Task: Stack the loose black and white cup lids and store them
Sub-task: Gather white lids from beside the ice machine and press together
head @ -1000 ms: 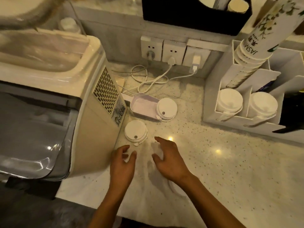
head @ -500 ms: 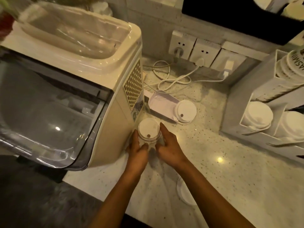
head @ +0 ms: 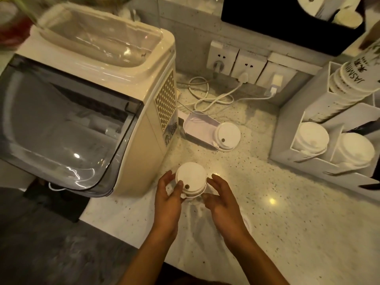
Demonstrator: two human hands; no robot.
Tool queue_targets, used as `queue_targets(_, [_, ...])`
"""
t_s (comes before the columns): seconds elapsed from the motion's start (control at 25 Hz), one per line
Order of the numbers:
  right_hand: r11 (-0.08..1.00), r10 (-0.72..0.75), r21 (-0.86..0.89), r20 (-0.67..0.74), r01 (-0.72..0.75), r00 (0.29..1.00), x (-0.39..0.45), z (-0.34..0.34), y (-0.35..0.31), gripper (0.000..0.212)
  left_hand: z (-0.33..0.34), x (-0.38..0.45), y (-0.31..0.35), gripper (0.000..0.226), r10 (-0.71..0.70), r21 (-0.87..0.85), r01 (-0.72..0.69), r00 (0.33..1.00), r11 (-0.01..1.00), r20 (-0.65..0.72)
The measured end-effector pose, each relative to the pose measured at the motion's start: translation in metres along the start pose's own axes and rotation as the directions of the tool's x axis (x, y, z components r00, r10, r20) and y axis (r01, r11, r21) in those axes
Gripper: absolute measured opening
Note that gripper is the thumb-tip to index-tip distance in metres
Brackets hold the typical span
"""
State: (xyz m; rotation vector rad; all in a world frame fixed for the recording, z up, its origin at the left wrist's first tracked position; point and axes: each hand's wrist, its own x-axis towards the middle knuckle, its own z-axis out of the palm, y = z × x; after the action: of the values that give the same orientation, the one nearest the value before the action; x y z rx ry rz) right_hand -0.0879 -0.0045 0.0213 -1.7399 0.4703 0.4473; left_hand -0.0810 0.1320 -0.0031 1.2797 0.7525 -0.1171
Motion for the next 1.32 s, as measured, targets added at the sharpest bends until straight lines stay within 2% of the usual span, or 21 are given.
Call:
queue_targets(0.16, [1.0, 0.017, -0.006, -0.014, -0.017, 1.0, -0.019, -0.002, 0.009, 0.047, -0.014, -0.005, -0.006, 0.037, 0.0, -0.052, -0.004, 0.998, 0.999, -0.07])
queue_targets(0.24, [0.999, 0.021, -0.024, -0.034, -0.022, 0.999, -0.019, -0.008, 0.003, 0.037, -0.024, -0.006, -0.004, 0.038, -0.003, -0.053, 0.001, 0.999, 0.999, -0.046])
queue_targets(0.36, [0.998, 0.004, -0.059, -0.028, -0.006, 1.0, -0.016, -0.02, -0.007, 0.026, -0.04, -0.011, 0.003, 0.043, 0.032, 0.048, -0.041, 0.985, 0.998, 0.169])
queue_targets(0.48, [0.994, 0.04, -0.106, 0.088, -0.031, 0.995, -0.016, -0.027, -0.011, 0.021, -0.05, -0.021, 0.009, 0.047, 0.031, 0.19, -0.129, 0.894, 0.973, 0.446])
queue_targets(0.56, [0.985, 0.088, -0.162, 0.156, -0.063, 0.984, -0.017, -0.028, -0.008, 0.02, -0.051, -0.026, 0.012, 0.047, 0.0, 0.231, -0.15, 0.84, 0.961, 0.543])
queue_targets(0.68, [0.981, 0.126, -0.168, 0.191, -0.094, 0.973, -0.021, -0.032, 0.0, 0.015, -0.047, -0.031, 0.013, 0.049, -0.043, 0.274, -0.155, 0.799, 0.949, 0.6])
queue_targets(0.8, [0.986, 0.139, -0.121, 0.254, -0.112, 0.957, -0.028, -0.037, 0.005, 0.014, -0.046, -0.032, 0.012, 0.051, -0.075, 0.321, -0.163, 0.784, 0.933, 0.616])
queue_targets(0.92, [0.988, 0.131, -0.114, 0.266, -0.104, 0.955, -0.033, -0.039, 0.007, 0.013, -0.051, -0.032, 0.015, 0.049, -0.064, 0.337, -0.169, 0.81, 0.926, 0.583])
queue_targets(1.0, [0.992, 0.121, -0.067, 0.234, -0.108, 0.965, -0.035, -0.041, 0.009, 0.013, -0.054, -0.031, 0.016, 0.046, -0.066, 0.312, -0.122, 0.846, 0.942, 0.529])
queue_targets(1.16, [0.973, 0.132, 0.172, 0.116, -0.151, 0.984, -0.04, -0.043, 0.015, 0.011, -0.06, -0.036, 0.013, 0.042, -0.08, 0.253, -0.042, 0.888, 0.967, 0.453])
queue_targets(1.24, [0.962, 0.16, 0.215, 0.059, -0.169, 0.985, -0.042, -0.037, 0.019, 0.011, -0.058, -0.042, 0.008, 0.04, -0.066, 0.234, -0.046, 0.892, 0.971, 0.448])
queue_targets(1.32, [0.967, 0.17, 0.186, 0.037, -0.174, 0.985, -0.046, -0.028, 0.025, 0.009, -0.054, -0.047, 0.0, 0.035, -0.046, 0.257, -0.067, 0.911, 0.964, 0.41])
